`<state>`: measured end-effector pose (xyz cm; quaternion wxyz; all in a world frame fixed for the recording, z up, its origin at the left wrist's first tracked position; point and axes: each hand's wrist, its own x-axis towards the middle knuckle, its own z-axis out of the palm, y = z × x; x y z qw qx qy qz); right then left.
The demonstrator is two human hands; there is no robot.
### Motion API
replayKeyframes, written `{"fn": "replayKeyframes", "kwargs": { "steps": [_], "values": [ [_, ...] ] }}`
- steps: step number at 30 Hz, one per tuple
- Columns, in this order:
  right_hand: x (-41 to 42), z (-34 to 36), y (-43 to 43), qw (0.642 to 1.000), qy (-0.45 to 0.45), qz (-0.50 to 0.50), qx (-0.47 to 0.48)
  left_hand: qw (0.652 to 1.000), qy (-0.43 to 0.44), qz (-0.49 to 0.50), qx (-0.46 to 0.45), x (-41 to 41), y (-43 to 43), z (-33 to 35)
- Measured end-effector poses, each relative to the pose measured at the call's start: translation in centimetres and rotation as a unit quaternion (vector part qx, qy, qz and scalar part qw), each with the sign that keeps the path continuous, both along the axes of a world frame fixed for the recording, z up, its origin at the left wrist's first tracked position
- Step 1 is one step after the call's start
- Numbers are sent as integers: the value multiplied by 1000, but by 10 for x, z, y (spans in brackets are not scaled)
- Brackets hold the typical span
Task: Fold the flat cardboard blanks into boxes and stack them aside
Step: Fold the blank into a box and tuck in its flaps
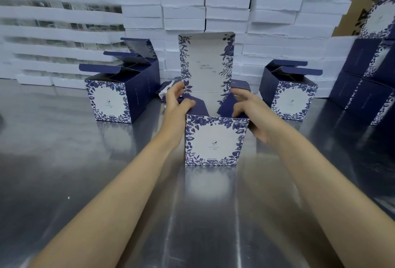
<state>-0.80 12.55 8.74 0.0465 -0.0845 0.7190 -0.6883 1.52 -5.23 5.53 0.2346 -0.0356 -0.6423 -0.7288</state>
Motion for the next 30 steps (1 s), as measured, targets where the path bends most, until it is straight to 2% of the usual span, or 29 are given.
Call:
{"fn": "replayKeyframes", "kwargs": {
  "steps": [4,7,13,19,23,27,30],
  "values": [
    [1,4,5,998,12,-26,61,998,-36,-18,41,5,9,3],
    [0,5,9,993,33,-60,98,996,-66,-49,22,5,4,12],
    [-6,4,13,981,92,-106,135,987,-156,0,-42,4,-8,29],
    [-18,12,3,945,160,-175,227,962,-180,72,-193,-7,-10,43],
    [-25,9,-2,949,131,-214,192,912,-184,162,-330,-23,-7,52],
    [-29,13,-1,945,124,-182,241,883,-181,188,-390,-27,-7,53],
    [-28,19,2,940,112,-135,292,874,-170,188,-414,-23,-7,53]
  ]
}}
